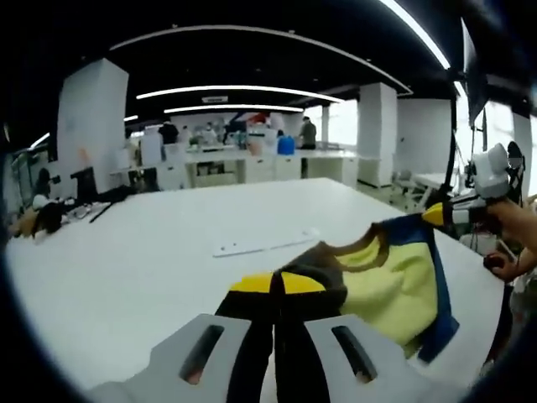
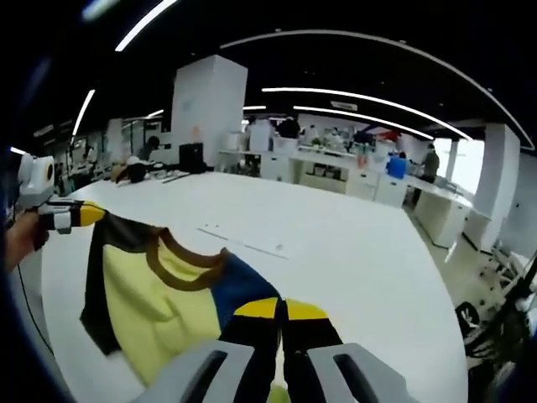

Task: Fold the garment on the visible template until the final outline fits inside the template.

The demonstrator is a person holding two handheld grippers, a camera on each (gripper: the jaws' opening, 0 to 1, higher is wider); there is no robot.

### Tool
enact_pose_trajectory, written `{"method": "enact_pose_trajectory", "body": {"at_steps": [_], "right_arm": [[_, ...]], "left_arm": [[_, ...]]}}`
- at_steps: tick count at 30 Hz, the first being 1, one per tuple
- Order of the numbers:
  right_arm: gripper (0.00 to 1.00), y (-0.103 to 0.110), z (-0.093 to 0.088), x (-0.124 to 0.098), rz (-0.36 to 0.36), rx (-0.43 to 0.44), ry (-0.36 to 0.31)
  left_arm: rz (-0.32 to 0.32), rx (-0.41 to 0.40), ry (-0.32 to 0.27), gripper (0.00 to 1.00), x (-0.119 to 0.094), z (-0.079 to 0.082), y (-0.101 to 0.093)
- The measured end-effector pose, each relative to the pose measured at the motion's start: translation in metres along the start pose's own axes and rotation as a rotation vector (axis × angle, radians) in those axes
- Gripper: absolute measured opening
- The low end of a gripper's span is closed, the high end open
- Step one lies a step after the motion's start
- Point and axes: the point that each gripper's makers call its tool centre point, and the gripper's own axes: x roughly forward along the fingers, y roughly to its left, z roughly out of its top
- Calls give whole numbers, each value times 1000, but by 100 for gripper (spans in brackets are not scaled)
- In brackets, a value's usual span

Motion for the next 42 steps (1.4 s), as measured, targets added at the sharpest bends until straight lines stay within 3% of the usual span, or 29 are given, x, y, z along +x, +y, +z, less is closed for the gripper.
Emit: {"method": "enact_pose_trajectory", "body": {"at_steps": [8, 14, 17, 22, 31, 36, 38, 40, 42], "right_arm": [[0, -19, -10, 51, -42, 54, 24], [0, -24, -25, 81, -47, 28, 76], [0, -27, -36, 94, -47, 29, 110], [0, -27, -52, 108, -30, 64, 153], [0, -28, -86, 120, -58, 77, 261], [0, -26, -88, 118, -38, 54, 270], [0, -24, -86, 118, -23, 53, 265], [7, -22, -83, 116, -15, 45, 262], [15, -19, -79, 113, -1, 36, 248]], "left_arm": [[51, 29, 57, 0, 43, -20, 20], [45, 32, 116, 0, 72, -42, 28], [31, 83, 128, 0, 82, -47, 27], [30, 158, 206, 0, 99, -74, 32], [1, 199, 270, 0, 105, -98, 32], [-19, 190, 259, 0, 103, -98, 34], [-31, 152, 237, 0, 101, -94, 32], [-31, 92, 219, 0, 97, -89, 30], [-41, 98, 210, 0, 93, -85, 28]]}}
